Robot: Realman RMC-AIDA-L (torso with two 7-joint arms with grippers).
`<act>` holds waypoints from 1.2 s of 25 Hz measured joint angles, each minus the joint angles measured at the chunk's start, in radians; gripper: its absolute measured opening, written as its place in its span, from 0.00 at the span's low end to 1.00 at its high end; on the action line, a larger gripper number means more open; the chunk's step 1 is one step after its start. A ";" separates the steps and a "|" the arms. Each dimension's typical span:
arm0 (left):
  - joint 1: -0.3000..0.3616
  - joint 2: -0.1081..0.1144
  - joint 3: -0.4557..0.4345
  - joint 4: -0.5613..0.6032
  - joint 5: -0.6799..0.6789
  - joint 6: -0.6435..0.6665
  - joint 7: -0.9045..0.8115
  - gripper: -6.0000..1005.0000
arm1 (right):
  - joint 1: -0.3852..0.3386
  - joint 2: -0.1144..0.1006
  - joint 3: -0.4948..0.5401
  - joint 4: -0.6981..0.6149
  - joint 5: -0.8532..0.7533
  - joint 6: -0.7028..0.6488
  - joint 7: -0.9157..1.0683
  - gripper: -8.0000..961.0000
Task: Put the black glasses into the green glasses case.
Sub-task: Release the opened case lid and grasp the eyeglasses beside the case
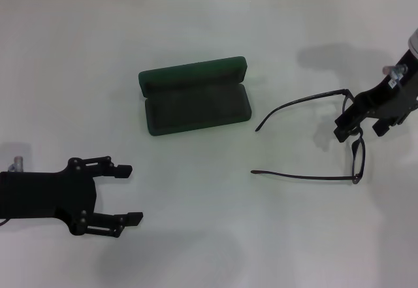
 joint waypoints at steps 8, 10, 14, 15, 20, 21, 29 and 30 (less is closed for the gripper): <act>0.006 -0.004 0.000 -0.002 0.000 0.002 0.011 0.87 | -0.036 0.010 0.000 0.002 0.001 0.040 0.001 0.87; 0.009 -0.006 0.000 -0.002 0.000 0.002 0.012 0.87 | -0.041 0.010 0.000 -0.001 0.004 0.047 0.000 0.87; 0.011 -0.007 0.000 -0.002 0.000 0.001 0.013 0.87 | -0.047 0.012 0.001 -0.004 0.006 0.065 0.000 0.87; 0.011 -0.007 0.000 -0.002 0.000 0.000 0.013 0.87 | -0.048 0.013 0.001 -0.008 0.007 0.067 0.000 0.88; 0.010 -0.007 0.000 -0.002 0.000 -0.001 0.013 0.87 | -0.038 0.018 -0.002 -0.008 0.005 0.066 0.000 0.81; 0.010 -0.007 0.001 -0.002 0.000 -0.001 0.013 0.87 | -0.036 0.022 -0.004 -0.008 0.003 0.066 0.000 0.77; 0.009 -0.007 0.002 -0.002 0.000 -0.002 0.013 0.87 | -0.031 0.028 -0.007 -0.011 0.000 0.069 -0.001 0.52; 0.010 -0.007 0.002 -0.002 0.000 -0.003 0.013 0.87 | -0.031 0.028 -0.007 -0.011 0.000 0.069 -0.001 0.50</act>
